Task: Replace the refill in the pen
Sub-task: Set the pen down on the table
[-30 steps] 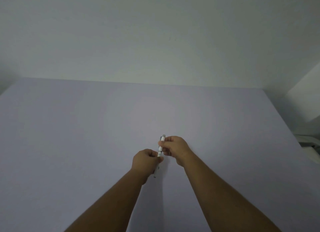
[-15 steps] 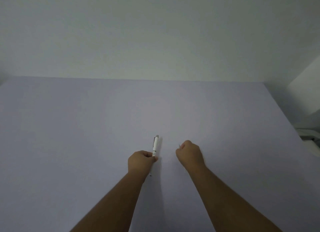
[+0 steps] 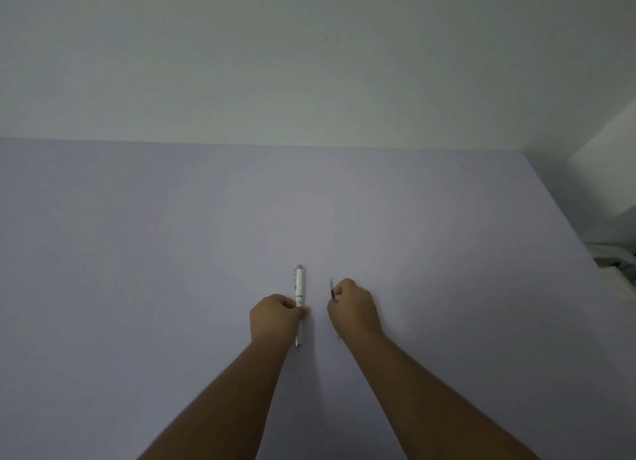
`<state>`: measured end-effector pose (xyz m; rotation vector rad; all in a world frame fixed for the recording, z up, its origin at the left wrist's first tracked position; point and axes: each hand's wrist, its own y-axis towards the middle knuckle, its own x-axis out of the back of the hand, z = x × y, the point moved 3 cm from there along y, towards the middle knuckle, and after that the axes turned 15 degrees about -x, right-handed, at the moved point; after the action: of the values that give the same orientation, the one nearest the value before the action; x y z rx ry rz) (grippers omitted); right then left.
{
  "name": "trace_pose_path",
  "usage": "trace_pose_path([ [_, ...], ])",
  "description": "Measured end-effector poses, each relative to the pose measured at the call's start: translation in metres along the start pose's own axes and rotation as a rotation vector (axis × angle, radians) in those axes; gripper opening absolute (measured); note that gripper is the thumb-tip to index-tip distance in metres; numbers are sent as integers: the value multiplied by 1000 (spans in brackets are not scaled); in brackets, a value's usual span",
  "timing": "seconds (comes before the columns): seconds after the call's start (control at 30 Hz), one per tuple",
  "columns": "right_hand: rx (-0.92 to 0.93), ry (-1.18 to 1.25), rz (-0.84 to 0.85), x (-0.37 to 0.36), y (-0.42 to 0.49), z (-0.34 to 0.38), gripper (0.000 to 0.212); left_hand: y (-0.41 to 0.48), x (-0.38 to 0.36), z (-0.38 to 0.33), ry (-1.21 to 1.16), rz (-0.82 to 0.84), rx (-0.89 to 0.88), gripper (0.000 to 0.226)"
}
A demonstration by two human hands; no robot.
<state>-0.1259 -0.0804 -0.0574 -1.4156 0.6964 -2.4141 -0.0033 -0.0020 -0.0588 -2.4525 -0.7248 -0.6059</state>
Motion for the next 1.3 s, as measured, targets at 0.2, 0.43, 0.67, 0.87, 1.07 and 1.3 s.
trace_pose_path([
  [0.2,16,14,13,-2,-2,5,24,4,-2,-1,37,2,-2,14],
  [0.43,14,27,25,-2,-1,7,23,9,-5,0,48,-5,11,16],
  [0.67,3,32,21,-4,1,6,23,11,-5,3,50,-15,22,17],
  [0.87,0,41,23,-6,2,6,22,11,-4,6,64,-9,26,16],
  [1.07,2,57,7,-7,1,5,23,10,-3,10,70,-17,19,19],
  [1.3,-9,66,6,-7,0,4,23,10,-1,12,82,-10,11,23],
])
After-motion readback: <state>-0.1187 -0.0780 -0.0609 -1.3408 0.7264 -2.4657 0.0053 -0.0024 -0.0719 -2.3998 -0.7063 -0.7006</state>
